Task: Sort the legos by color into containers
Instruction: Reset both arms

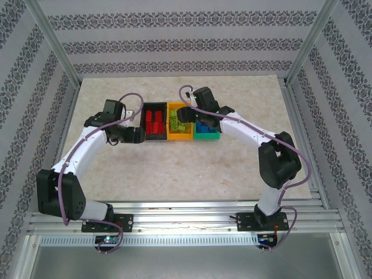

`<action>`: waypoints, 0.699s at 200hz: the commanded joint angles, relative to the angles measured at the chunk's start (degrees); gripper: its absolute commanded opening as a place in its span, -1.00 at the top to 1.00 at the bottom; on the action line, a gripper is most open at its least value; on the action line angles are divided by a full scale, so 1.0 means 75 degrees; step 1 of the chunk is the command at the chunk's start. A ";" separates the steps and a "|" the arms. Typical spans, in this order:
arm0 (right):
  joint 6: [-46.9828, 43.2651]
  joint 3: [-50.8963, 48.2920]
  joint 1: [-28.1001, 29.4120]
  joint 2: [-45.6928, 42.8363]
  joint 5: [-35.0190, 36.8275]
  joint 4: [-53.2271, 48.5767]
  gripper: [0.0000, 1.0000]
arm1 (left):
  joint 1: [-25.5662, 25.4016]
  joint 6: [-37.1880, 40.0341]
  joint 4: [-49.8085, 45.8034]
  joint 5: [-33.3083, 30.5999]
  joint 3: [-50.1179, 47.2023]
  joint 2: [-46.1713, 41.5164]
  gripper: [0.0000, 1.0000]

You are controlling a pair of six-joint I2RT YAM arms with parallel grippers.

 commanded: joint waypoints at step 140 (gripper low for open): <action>-0.0798 -0.6955 -0.2445 -0.7213 0.3701 0.2887 -0.96 | -0.0103 0.0090 0.0982 -0.1146 -0.0764 -0.2149 -0.85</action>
